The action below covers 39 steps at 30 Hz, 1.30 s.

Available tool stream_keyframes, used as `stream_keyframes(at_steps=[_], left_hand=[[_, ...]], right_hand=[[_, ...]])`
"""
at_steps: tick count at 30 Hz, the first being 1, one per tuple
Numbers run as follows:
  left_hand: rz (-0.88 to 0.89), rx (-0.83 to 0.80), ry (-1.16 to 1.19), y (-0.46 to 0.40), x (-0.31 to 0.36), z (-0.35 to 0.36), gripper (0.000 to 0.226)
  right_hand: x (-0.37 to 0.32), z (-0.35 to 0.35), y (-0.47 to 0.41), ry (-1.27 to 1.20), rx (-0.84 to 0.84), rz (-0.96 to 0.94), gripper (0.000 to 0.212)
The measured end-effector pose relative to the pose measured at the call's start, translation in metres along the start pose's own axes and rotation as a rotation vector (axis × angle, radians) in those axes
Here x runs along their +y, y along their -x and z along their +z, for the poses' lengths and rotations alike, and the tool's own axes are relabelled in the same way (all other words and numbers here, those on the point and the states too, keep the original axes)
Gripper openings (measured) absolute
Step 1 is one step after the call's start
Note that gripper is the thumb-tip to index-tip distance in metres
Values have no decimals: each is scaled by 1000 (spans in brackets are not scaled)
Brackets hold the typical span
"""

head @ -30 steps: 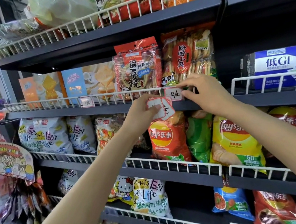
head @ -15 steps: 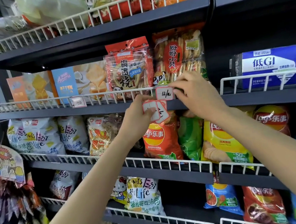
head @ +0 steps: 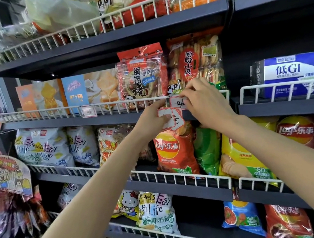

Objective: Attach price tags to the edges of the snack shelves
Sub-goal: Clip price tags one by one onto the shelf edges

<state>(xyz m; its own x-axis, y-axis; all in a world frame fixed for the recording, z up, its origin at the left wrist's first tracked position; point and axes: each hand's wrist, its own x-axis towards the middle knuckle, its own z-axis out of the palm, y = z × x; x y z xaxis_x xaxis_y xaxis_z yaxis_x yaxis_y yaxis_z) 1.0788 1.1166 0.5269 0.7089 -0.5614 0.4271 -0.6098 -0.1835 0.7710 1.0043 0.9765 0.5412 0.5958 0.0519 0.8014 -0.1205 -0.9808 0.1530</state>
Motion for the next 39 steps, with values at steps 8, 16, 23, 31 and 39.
stream_keyframes(at_steps=[8,16,23,31,39], left_hand=[[9,-1,112,1,-1,1,51],[90,112,268,20,12,20,19],[226,54,117,35,57,81,10],[326,82,-28,50,142,183,10],[259,103,151,75,192,252,10]], right_hand=[[-1,-2,-2,32,-46,2,30],[4,-28,30,-632,-5,234,25],[59,-71,73,-905,-57,363,13],[154,-134,131,-951,13,416,16],[223,-182,164,-1109,-178,448,17]])
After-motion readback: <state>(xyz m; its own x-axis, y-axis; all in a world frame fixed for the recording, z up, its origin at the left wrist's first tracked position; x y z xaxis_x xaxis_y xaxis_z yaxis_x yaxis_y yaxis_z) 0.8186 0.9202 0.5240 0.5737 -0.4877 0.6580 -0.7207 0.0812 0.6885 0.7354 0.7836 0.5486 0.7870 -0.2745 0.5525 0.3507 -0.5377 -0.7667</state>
